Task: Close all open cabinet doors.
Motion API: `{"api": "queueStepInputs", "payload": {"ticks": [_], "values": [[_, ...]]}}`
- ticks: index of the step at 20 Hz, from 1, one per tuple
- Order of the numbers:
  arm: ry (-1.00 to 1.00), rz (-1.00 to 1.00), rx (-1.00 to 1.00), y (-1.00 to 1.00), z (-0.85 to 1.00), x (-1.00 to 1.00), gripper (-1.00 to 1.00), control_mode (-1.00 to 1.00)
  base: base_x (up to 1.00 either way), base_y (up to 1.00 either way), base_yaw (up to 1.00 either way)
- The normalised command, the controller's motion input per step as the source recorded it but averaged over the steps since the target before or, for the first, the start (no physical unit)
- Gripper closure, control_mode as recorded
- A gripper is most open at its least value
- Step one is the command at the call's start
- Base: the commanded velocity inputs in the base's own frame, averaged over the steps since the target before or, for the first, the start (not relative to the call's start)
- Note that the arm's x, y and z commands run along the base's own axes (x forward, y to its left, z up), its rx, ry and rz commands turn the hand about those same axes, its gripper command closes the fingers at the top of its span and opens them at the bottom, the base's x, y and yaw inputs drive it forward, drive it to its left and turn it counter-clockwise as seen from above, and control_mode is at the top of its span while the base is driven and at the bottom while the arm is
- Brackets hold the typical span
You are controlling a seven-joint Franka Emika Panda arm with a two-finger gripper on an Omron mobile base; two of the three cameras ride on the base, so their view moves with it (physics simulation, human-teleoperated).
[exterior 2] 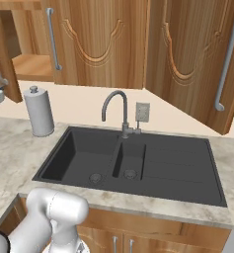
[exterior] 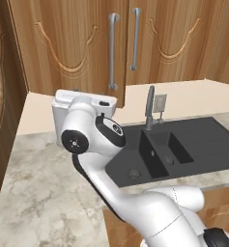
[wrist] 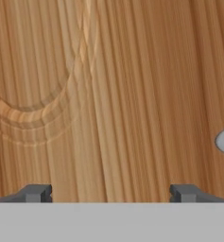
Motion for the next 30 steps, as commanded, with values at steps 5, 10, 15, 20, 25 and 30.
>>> {"api": "queueStepInputs", "payload": {"ticks": [5, 10, 15, 20, 25, 30], "values": [[0.00, 0.04, 0.01, -0.31, 0.00, 0.47, -1.00, -1.00, 0.00, 0.00, 0.00], [0.00, 0.08, 0.02, -0.35, -0.01, 0.48, -1.00, -1.00, 0.00, 0.00, 0.00], [0.00, 0.09, 0.02, -0.34, 0.00, 0.51, -1.00, -1.00, 0.00, 0.00, 0.00], [0.00, 0.08, 0.00, -0.25, 0.00, 0.50, -1.00, -1.00, 0.00, 0.00, 0.00], [0.00, 0.06, 0.00, -0.15, 0.00, 0.46, -1.00, -1.00, 0.00, 0.00, 0.00], [0.00, 0.04, 0.00, -0.05, 0.00, 0.32, -1.00, -1.00, 0.00, 0.00, 0.00]]}}
